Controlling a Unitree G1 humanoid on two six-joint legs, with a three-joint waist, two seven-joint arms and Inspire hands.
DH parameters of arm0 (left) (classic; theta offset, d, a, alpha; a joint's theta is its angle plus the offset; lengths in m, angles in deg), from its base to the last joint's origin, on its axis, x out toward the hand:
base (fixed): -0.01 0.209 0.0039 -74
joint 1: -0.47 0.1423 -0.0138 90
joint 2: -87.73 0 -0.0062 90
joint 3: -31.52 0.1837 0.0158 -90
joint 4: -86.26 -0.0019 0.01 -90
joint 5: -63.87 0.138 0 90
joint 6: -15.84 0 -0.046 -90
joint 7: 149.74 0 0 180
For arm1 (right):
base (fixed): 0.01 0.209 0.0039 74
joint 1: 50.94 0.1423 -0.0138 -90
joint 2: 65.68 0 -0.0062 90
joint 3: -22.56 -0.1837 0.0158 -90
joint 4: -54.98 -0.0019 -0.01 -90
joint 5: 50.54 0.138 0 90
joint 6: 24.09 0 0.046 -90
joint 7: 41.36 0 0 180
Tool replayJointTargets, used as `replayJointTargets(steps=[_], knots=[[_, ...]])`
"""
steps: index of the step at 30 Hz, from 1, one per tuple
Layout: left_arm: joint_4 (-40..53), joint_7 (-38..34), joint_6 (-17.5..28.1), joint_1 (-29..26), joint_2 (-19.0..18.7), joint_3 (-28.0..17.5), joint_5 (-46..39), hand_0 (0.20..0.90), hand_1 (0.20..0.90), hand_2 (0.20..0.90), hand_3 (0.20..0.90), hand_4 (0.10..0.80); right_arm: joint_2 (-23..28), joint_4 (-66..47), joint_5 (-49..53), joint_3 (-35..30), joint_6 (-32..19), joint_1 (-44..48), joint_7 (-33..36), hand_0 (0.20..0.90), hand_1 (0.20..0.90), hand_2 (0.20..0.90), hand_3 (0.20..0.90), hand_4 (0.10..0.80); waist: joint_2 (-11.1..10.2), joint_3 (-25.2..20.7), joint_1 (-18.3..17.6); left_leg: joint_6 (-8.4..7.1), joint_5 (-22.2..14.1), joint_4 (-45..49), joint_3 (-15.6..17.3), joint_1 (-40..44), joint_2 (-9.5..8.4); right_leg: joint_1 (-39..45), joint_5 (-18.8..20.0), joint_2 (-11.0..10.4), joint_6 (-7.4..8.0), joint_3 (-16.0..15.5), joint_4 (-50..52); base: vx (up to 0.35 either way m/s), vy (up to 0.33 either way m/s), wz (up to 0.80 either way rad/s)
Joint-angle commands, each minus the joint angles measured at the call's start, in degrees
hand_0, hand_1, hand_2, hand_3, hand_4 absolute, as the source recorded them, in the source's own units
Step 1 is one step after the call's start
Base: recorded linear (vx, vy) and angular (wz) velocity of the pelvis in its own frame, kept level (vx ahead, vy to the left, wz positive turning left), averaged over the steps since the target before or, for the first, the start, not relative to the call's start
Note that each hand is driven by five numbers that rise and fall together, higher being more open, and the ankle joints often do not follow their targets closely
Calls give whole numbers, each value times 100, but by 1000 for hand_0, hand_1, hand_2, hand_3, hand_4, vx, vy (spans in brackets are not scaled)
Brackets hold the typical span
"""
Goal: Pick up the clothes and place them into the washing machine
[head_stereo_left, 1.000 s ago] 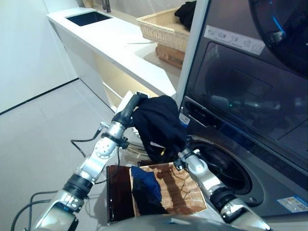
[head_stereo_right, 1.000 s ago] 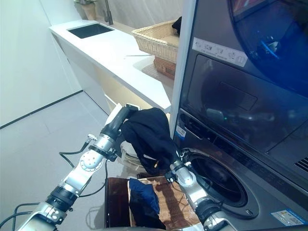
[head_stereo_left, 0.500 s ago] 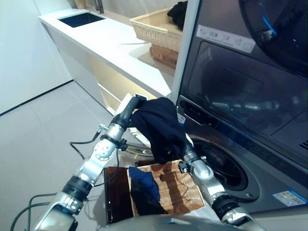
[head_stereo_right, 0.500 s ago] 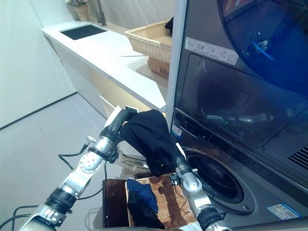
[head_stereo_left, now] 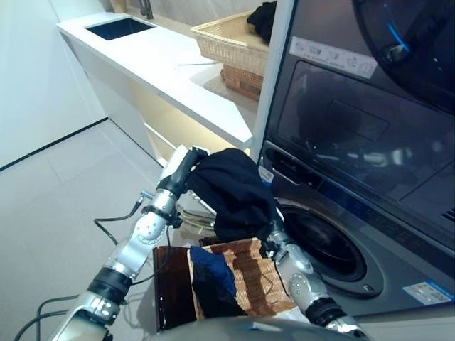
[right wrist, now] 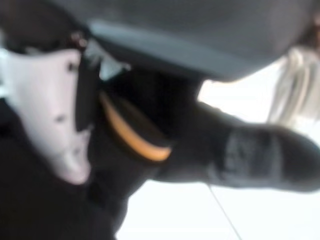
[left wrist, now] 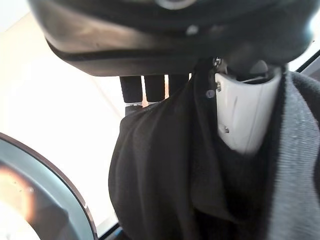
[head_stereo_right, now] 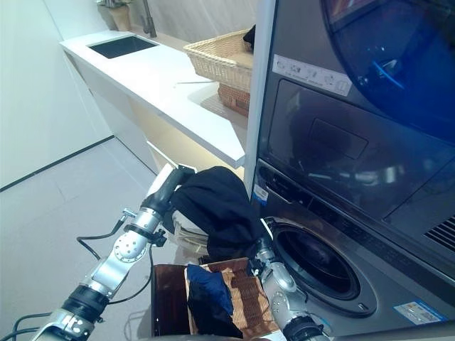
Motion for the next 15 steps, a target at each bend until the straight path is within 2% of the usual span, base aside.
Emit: replayJointTargets(steps=[1,11,15], knots=[[-649,-714,46,-612,-376,-1022,156,200,200,200,200,300,-98,-343,1117,-558,-472,20,-354,200,200,200,200,300,-157,-436,65,-312,-427,-2,181,221,-104,-72,-137,79,25,-271,124,0,0,0],[-710,-540,-95,-661,-291,-831,263,200,200,200,200,300,-390,-88,1593,-271,-220,-24,-546,200,200,200,200,300,-163,-434,86,-312,-423,-9,182,206,-102,-85,-127,78,26,-277,110,0,0,0],[-794,-435,-96,-759,-136,-582,115,200,200,200,200,300,-741,147,2266,-89,-40,165,-620,200,200,200,200,300,-158,-420,125,-305,-426,11,182,197,-106,-86,-119,79,13,-262,107,0,0,0]])
